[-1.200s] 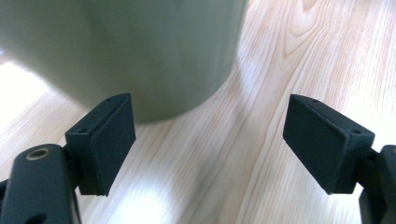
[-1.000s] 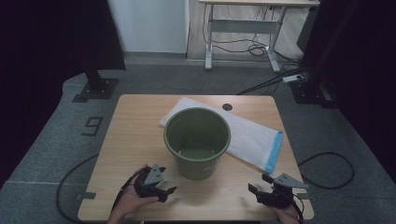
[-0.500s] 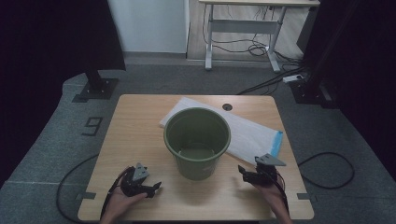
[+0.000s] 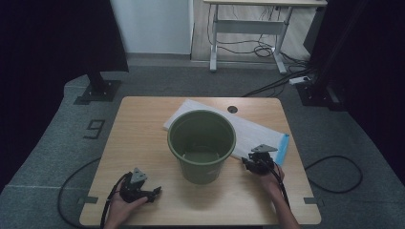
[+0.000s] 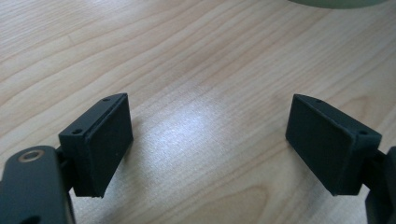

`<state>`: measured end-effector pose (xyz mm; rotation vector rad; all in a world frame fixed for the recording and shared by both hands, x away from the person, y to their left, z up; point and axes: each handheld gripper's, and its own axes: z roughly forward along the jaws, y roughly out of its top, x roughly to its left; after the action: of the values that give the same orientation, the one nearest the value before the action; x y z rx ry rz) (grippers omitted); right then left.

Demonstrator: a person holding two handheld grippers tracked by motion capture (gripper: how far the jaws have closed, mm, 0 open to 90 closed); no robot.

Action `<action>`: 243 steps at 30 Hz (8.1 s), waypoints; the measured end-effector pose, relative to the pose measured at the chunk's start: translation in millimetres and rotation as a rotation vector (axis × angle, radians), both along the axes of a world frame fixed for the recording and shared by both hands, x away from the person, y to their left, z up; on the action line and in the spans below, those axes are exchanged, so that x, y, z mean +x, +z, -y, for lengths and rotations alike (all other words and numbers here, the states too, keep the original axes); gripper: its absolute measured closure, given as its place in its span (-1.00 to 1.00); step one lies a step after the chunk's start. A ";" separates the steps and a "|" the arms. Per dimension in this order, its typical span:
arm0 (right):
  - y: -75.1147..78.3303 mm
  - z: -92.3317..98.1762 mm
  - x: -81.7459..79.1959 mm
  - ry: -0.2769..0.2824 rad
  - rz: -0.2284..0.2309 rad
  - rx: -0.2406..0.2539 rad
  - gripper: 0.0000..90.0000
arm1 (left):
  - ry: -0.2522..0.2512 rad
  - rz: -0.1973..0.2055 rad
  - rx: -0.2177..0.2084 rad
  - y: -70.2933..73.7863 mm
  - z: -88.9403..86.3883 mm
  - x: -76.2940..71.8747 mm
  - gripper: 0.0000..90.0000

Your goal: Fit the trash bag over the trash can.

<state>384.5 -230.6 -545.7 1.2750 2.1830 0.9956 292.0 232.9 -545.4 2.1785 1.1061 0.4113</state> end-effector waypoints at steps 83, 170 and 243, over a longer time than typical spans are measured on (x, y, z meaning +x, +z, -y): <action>-5.8 -42.8 -33.8 0.047 0.021 -0.010 -0.08 | 0.096 0.006 -0.004 0.4 1.2 27.7 -0.58; 189.0 29.9 -90.3 -0.137 0.644 0.546 0.97 | 0.100 0.006 -0.004 0.5 1.5 27.3 -0.58; 151.8 -67.2 -105.9 0.271 0.430 0.362 0.97 | 0.104 0.006 -0.003 0.5 2.0 26.8 -0.58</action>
<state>278.6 -163.4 -393.9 0.8050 1.9190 1.6608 318.8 230.9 -544.9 2.1216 1.2195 0.4617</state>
